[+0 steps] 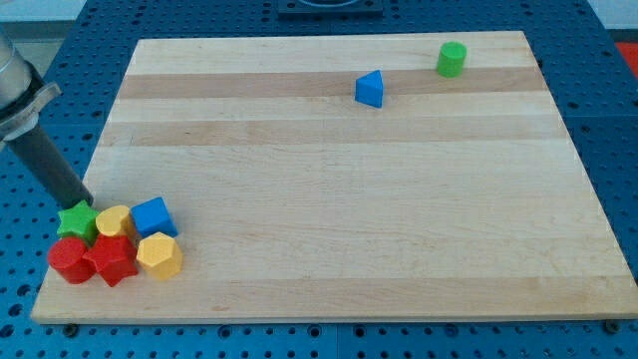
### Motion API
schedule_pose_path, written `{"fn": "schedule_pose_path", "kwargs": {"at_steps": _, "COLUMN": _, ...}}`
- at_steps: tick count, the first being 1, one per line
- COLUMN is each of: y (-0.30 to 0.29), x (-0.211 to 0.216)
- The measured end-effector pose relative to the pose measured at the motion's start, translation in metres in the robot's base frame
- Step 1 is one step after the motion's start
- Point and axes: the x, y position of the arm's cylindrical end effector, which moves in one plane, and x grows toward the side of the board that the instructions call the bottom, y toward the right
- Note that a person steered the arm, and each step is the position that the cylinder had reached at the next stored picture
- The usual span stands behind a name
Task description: Push the triangle to the top of the green star
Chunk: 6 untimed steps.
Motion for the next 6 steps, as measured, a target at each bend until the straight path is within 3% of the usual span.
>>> {"fn": "schedule_pose_path", "kwargs": {"at_steps": 1, "y": 0.018, "x": -0.038}}
{"fn": "schedule_pose_path", "kwargs": {"at_steps": 2, "y": 0.089, "x": -0.054}}
{"fn": "schedule_pose_path", "kwargs": {"at_steps": 4, "y": 0.272, "x": -0.028}}
{"fn": "schedule_pose_path", "kwargs": {"at_steps": 6, "y": 0.406, "x": -0.12}}
